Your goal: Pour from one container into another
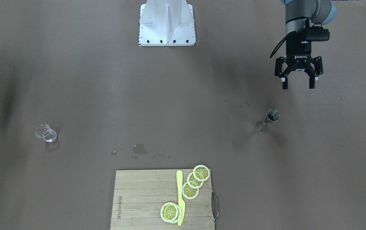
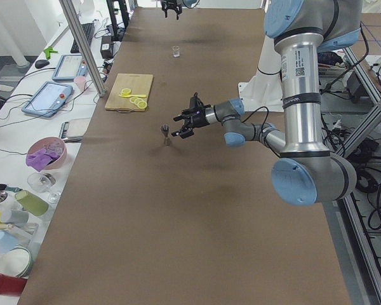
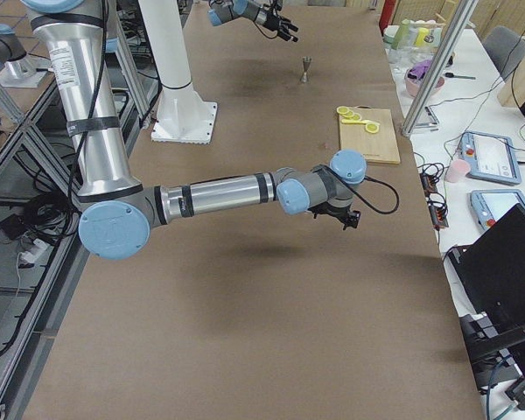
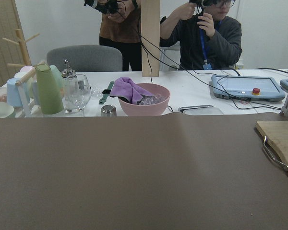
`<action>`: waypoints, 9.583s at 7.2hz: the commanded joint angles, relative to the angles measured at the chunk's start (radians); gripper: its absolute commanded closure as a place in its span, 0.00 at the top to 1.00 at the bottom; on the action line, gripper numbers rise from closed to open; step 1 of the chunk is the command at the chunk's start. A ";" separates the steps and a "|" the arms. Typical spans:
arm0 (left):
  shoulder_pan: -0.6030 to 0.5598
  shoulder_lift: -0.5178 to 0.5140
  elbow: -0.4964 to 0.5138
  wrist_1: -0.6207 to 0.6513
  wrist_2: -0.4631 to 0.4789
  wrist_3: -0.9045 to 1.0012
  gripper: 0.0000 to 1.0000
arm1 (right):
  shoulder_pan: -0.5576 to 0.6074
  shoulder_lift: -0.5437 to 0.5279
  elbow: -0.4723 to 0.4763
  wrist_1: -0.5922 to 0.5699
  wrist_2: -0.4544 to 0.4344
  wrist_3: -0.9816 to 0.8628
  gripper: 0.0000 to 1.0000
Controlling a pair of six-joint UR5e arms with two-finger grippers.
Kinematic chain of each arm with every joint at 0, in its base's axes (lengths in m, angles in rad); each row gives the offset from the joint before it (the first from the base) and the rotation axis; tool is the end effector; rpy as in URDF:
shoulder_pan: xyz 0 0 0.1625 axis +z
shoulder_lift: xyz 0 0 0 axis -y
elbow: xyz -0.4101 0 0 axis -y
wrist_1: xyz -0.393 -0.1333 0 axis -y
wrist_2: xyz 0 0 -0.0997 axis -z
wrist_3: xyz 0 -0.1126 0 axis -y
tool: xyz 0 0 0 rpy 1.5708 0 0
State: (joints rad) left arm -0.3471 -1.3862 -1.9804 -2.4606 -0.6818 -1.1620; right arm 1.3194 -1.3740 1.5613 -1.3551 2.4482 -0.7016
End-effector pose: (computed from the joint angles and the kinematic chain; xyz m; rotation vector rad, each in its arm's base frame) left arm 0.3156 -0.3489 0.4197 1.1167 0.6700 -0.4414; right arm -0.1006 -0.5794 0.5186 0.5891 -0.7984 -1.0545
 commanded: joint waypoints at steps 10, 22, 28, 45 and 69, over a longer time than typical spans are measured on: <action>0.217 -0.180 0.259 -0.101 0.326 -0.007 0.98 | -0.274 -0.031 -0.017 0.388 -0.082 0.639 1.00; 0.171 -0.234 0.370 -0.139 0.232 -0.010 0.98 | -0.324 0.009 -0.208 0.771 -0.192 0.680 1.00; 0.106 -0.312 0.462 -0.143 0.171 -0.012 0.98 | -0.324 0.012 -0.207 0.774 -0.175 0.682 1.00; -0.009 -0.401 0.568 -0.182 0.056 -0.012 0.81 | -0.358 0.026 -0.218 0.769 -0.130 0.683 0.23; -0.001 -0.606 0.568 -0.213 0.062 0.172 0.00 | -0.292 0.194 -0.027 0.219 -0.129 0.538 0.00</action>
State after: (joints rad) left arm -0.3493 -1.9493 -1.4166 -2.6892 -0.6206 -1.0244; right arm 1.0144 -1.1780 1.5283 -1.1284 2.3136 -0.1630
